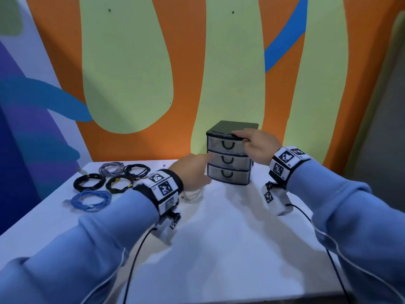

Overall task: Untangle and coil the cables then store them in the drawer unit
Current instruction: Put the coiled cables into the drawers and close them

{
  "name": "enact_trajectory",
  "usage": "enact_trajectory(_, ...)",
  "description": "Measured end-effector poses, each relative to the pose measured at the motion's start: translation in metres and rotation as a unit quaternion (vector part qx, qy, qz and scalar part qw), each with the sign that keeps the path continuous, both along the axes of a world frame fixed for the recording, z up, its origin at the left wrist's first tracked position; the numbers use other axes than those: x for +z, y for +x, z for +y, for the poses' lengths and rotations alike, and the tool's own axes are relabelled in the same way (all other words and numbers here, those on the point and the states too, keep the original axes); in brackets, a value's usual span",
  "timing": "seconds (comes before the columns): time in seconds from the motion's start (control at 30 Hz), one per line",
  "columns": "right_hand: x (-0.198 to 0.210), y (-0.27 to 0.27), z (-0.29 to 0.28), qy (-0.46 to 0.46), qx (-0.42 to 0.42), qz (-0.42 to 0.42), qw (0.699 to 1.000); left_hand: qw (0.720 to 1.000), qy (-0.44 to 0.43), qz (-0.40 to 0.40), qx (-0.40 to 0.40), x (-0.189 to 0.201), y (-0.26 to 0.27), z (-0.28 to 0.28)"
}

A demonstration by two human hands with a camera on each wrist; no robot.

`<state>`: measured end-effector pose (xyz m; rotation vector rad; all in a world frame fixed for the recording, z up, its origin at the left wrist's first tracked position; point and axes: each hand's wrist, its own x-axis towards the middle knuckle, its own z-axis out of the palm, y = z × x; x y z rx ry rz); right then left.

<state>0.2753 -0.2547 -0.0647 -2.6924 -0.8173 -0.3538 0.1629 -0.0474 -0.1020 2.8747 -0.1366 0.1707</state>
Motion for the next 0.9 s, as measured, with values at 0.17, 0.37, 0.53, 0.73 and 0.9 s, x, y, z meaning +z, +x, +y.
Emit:
enact_trajectory(0.17,0.006,-0.001,-0.003,-0.014,0.006,0.022,1.000,0.997,0.071,0.005,0.013,0.004,0.018,-0.038)
enact_trajectory(0.37,0.005,0.007,-0.004,0.001,-0.010,0.056,0.998,0.990,0.132,-0.026,0.041,-0.002,0.028,-0.058)
enact_trajectory(0.53,0.006,0.006,-0.002,0.008,-0.006,0.104,0.995,0.992,0.107,-0.051,0.053,-0.004,0.027,-0.066)
enact_trajectory(0.73,0.013,0.011,-0.004,0.046,0.000,0.110,0.993,0.994,0.053,-0.072,0.065,0.016,0.010,-0.058)
enact_trajectory(0.9,0.012,0.026,-0.008,0.064,0.006,0.104,0.992,0.990,0.075,-0.105,0.051,0.013,-0.028,-0.054)
